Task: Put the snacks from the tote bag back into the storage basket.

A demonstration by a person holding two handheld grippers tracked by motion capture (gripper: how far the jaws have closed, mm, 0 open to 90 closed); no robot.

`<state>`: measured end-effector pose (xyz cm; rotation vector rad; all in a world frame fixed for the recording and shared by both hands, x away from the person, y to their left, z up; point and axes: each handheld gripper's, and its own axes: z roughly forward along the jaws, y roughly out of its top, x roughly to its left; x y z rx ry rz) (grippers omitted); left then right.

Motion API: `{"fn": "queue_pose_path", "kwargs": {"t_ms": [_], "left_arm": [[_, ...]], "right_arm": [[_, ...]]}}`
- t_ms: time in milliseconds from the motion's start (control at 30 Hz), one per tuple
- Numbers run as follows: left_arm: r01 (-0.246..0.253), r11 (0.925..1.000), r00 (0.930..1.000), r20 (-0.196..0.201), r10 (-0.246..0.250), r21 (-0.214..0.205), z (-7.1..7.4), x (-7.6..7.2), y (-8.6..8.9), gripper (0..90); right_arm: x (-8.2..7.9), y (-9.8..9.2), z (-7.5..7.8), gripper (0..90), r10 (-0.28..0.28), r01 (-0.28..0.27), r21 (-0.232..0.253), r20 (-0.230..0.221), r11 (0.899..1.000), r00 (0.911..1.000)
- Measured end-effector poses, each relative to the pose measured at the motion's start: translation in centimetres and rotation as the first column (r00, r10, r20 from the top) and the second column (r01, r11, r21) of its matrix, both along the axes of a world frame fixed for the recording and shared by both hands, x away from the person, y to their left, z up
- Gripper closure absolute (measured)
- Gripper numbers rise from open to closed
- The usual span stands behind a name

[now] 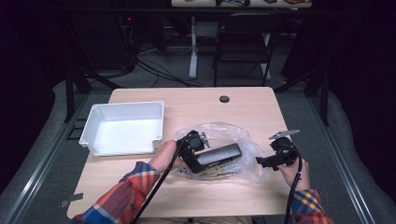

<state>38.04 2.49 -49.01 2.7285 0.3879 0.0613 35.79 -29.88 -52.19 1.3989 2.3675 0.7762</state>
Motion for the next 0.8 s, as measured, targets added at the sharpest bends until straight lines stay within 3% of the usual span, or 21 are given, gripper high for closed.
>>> {"fn": "queue_pose_path", "kwargs": {"t_ms": [133,367,533,767,800], "left_arm": [[0.016,0.9990,0.9999,-0.004,-0.016,0.043,-0.6,0.6,-0.6,22.9],[0.019,0.9974,0.9994,-0.029,-0.017,0.069,-1.6,1.1,-1.1,24.8],[0.026,0.9944,0.9995,-0.023,-0.024,0.103,-2.2,1.2,-1.6,30.9],[0.023,0.9879,0.9996,0.016,-0.025,0.153,-3.2,1.3,-2.4,38.4],[0.023,0.9870,0.9997,0.004,-0.024,0.159,-3.3,1.3,-2.5,38.7]], "right_arm": [[0.1,0.0,-0.1,5.7,0.003,-0.003,-0.004,-0.007,1.000,1.0000],[0.1,-0.1,-0.2,5.7,0.001,-0.001,-0.004,-0.013,1.000,0.9999],[0.2,-0.1,-0.3,5.8,0.003,-0.003,-0.004,-0.017,1.000,0.9999],[0.2,0.1,-0.4,5.8,0.003,-0.003,-0.005,-0.017,1.000,0.9998],[0.2,0.1,-0.4,5.9,0.003,-0.003,-0.005,-0.017,1.000,0.9998]]}}
